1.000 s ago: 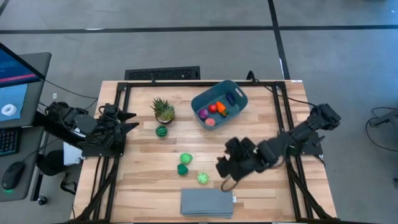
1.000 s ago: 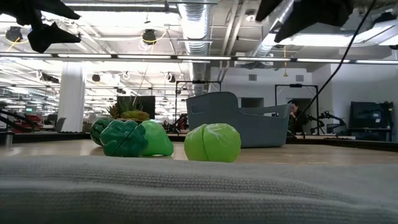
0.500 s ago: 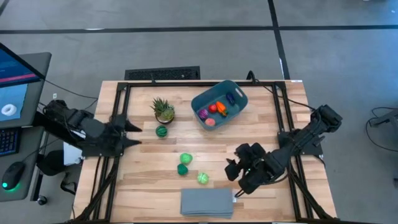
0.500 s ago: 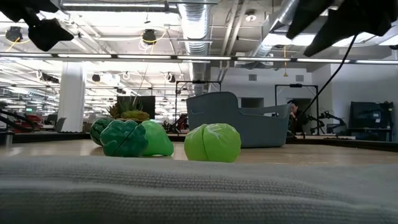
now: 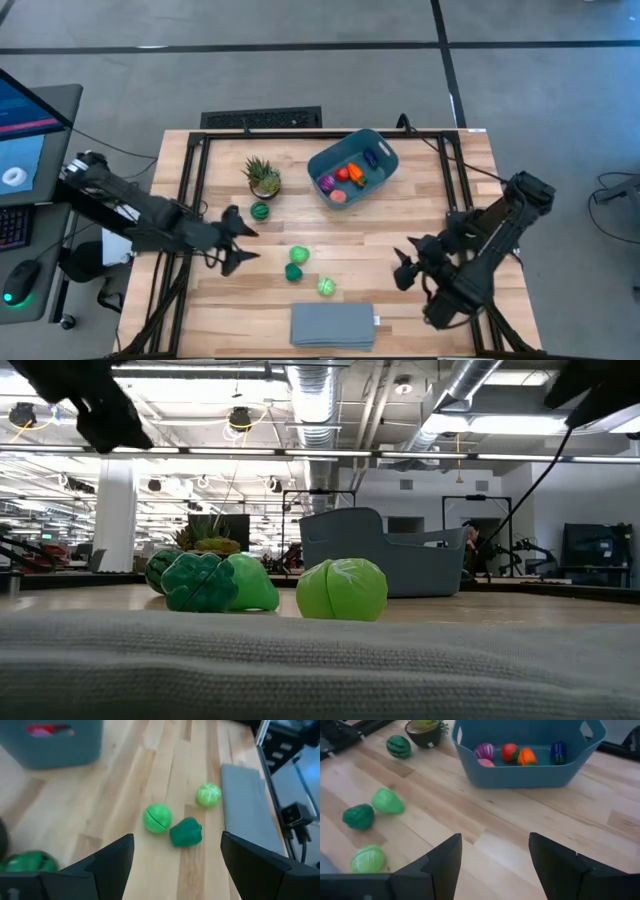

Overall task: Pick and placing Produce into tupperware
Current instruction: Put the watermelon into the bin

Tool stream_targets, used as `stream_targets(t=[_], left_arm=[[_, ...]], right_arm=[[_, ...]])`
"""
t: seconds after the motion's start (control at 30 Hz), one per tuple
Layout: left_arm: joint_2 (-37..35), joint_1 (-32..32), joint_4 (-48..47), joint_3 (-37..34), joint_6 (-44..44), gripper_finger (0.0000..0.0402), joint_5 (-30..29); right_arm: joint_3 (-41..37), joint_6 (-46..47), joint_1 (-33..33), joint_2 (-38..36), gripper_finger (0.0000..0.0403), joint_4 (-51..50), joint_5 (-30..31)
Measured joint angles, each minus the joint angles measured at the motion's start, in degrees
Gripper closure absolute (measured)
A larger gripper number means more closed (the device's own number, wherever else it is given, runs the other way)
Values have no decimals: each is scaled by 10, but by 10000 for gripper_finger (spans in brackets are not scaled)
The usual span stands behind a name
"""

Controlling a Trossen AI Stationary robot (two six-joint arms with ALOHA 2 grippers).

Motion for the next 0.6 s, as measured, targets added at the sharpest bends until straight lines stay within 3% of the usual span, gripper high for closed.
stream_targets(t=[0.37, 0.5, 0.6], left_arm=[[208, 0, 137, 3, -27, 116, 115], [234, 0, 119, 26, -19, 116, 107], [235, 0, 51, 51, -13, 116, 51]], right_arm=[[0, 16, 39, 0, 148, 14, 25], [0, 16, 39, 0, 148, 28, 26], [0, 16, 39, 0, 148, 29, 26]])
